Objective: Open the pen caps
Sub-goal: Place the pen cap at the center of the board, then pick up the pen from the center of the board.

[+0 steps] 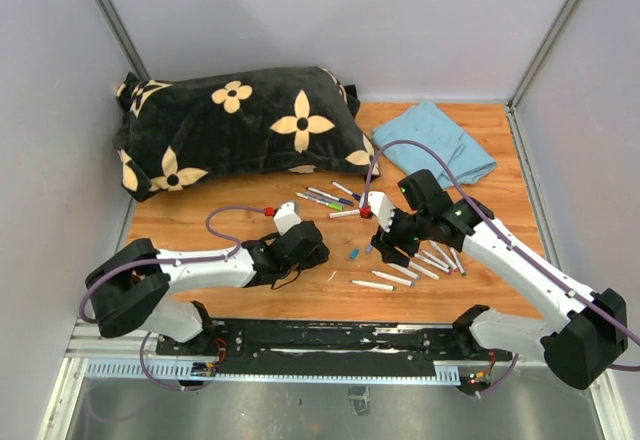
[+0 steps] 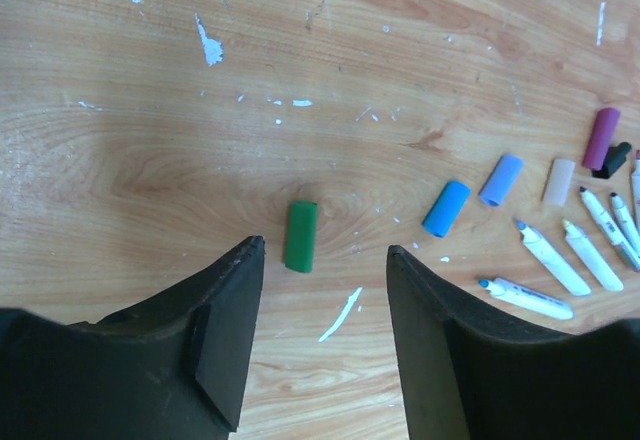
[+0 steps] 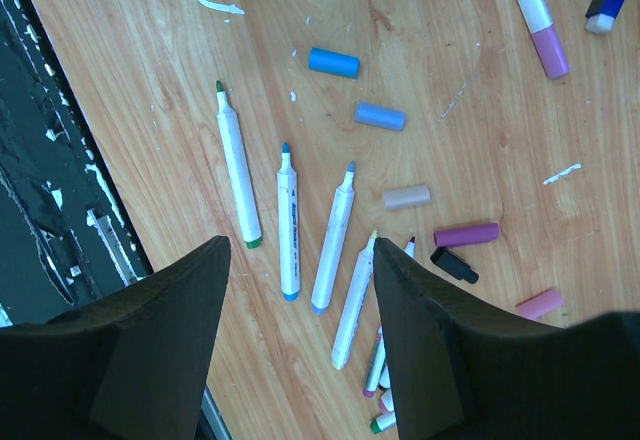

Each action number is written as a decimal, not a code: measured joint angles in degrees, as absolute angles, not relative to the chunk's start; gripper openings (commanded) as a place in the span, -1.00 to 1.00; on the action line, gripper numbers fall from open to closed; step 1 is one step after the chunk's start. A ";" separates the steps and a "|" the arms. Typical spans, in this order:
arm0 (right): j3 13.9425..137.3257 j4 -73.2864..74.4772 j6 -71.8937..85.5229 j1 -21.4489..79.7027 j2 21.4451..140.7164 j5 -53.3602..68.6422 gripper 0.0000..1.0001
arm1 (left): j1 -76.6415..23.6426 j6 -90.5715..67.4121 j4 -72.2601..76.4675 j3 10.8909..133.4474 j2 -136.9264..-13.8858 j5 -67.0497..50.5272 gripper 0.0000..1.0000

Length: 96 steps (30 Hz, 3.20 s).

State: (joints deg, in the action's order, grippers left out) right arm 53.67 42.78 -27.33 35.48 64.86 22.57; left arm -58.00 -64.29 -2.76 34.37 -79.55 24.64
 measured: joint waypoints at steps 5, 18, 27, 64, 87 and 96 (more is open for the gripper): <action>53.67 42.81 -27.33 35.46 64.82 22.59 0.23 | -58.00 -64.10 -2.87 34.46 -77.97 24.67 0.25; 53.67 42.81 -27.38 35.46 64.82 22.74 0.23 | -57.80 -59.83 -3.95 34.74 -74.35 26.48 0.45; 53.67 42.81 -27.46 35.44 64.71 22.76 0.24 | -46.48 -47.27 1.65 34.24 -71.72 18.59 0.54; 53.67 42.57 -23.49 19.73 59.09 22.76 0.26 | -43.44 1.93 -1.32 61.36 -94.37 -12.62 0.29; 53.67 42.30 -22.09 14.41 57.76 24.10 0.25 | -43.70 11.75 -15.27 80.44 -115.15 -9.08 -0.15; 53.67 42.30 -22.09 14.41 57.76 24.51 0.25 | -43.70 12.08 -16.86 83.31 -117.56 -8.88 -0.28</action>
